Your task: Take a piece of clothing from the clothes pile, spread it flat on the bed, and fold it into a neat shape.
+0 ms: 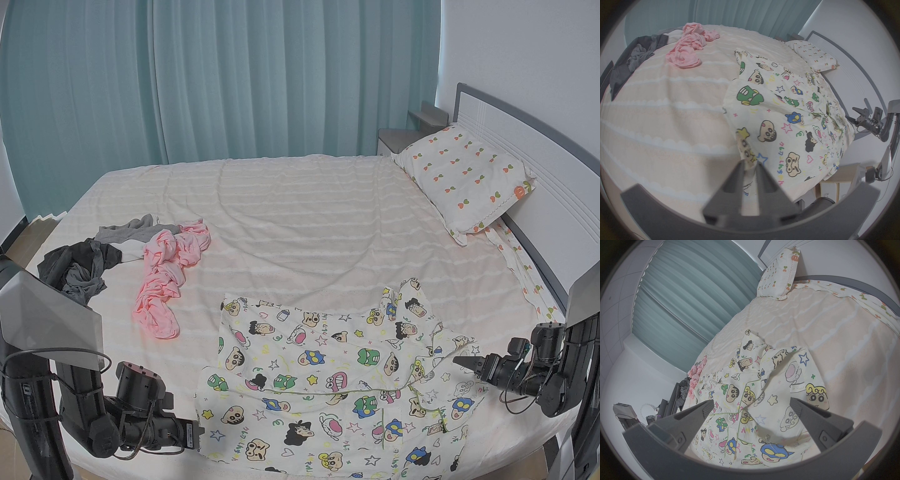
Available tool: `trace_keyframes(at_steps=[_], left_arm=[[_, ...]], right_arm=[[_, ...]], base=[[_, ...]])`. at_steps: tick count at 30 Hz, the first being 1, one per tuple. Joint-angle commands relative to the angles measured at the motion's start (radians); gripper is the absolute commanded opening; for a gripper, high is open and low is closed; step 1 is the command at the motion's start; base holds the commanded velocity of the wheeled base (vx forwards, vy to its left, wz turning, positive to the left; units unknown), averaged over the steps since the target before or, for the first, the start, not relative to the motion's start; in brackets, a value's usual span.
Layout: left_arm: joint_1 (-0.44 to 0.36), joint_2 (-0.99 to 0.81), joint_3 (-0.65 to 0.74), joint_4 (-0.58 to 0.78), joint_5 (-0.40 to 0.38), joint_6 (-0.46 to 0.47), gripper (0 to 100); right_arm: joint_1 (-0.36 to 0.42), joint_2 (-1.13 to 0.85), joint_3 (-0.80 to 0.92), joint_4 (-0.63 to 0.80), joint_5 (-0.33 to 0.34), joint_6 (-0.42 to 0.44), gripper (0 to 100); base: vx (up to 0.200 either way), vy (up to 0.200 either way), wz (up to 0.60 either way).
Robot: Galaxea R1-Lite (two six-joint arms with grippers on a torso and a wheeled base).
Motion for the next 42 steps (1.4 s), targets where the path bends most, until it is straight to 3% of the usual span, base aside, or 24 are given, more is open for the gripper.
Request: trace_keyframes(at_steps=[1,12,22,23,32,38,42], left_arm=[[0.009,0.013,0.017,0.002,0.005,0.0,0],[0.065,0.024,0.08,0.0,0.063,0.068,0],[0.06,0.056,0.08,-0.012,0.066,0.072,0],[0.058,0.056,0.08,-0.011,0.066,0.071,100],[0.1,0.044,0.091,-0.004,0.05,0.031,100],[0.121,-0.066,0.092,0.002,-0.093,-0.161,100],[0.117,-0.121,0.092,0.003,-0.125,-0.239,100]], right_arm=[[0.0,0.001,0.0,-0.013,0.001,0.0,100],[0.0,0.001,0.0,-0.012,0.001,0.0,100],[0.0,0.001,0.002,-0.012,0.001,-0.001,100],[0.0,0.001,0.003,-0.013,0.001,-0.001,100],[0.003,-0.015,0.02,-0.012,0.002,-0.007,100],[0.005,-0.061,0.048,-0.012,0.057,-0.009,100],[0.006,-0.059,0.052,-0.01,0.057,-0.011,100]], base=[[0.0,0.0,0.0],[0.0,0.0,0.0],[0.0,0.0,0.0],[0.0,0.0,0.0],[0.0,0.0,0.0],[0.0,0.0,0.0],[0.0,0.0,0.0]])
